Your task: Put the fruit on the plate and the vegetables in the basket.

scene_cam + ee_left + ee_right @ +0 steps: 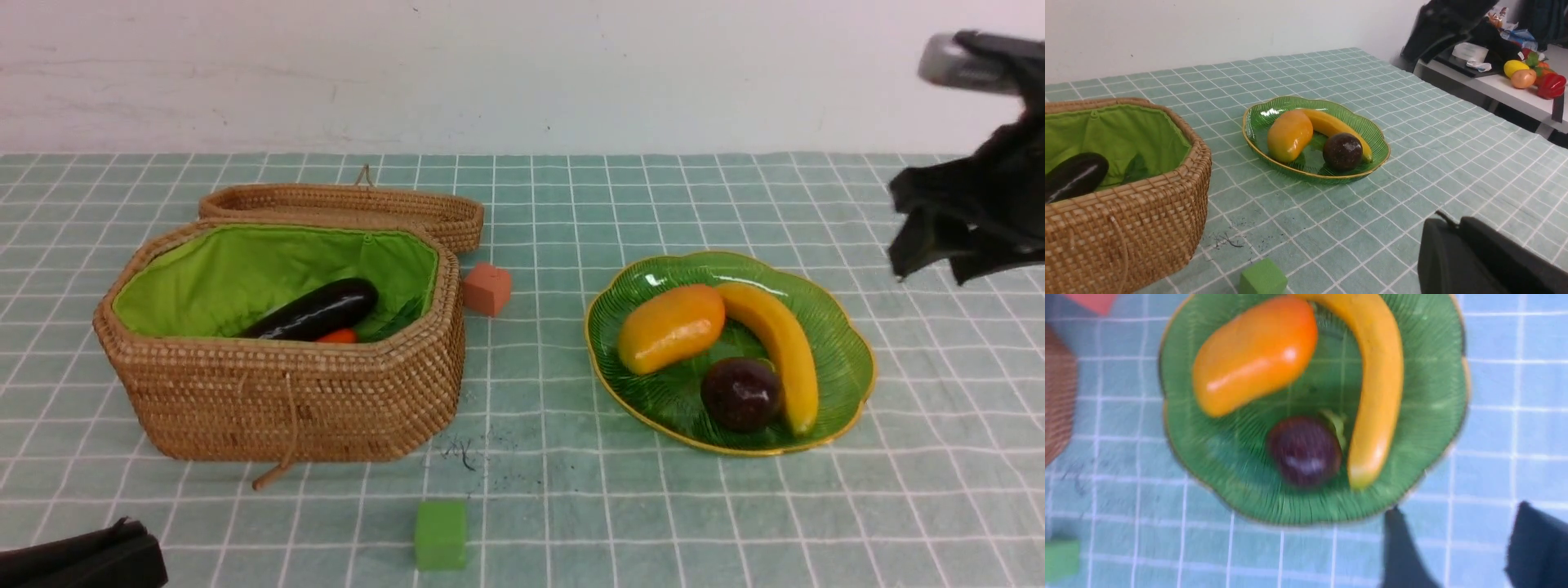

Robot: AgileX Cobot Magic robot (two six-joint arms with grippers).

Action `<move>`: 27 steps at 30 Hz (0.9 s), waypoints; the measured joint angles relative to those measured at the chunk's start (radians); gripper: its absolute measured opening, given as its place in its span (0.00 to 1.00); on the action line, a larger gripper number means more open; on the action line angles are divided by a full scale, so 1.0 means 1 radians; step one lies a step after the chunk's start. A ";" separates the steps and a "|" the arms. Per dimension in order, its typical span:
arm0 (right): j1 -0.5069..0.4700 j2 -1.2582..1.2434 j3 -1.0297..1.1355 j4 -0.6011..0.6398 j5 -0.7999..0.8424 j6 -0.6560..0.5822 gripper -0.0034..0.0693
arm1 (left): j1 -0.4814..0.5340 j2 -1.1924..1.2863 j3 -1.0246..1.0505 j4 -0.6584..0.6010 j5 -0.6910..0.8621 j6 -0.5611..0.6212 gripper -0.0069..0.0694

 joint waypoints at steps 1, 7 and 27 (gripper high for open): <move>0.000 -0.074 0.034 -0.004 0.006 0.000 0.42 | 0.000 -0.005 0.009 0.001 -0.003 0.000 0.14; 0.000 -0.505 0.332 -0.005 0.034 0.000 0.07 | 0.000 -0.017 0.082 0.002 -0.065 0.000 0.14; 0.000 -1.367 0.889 -0.007 -0.105 0.141 0.10 | 0.000 -0.018 0.095 0.002 -0.071 0.000 0.17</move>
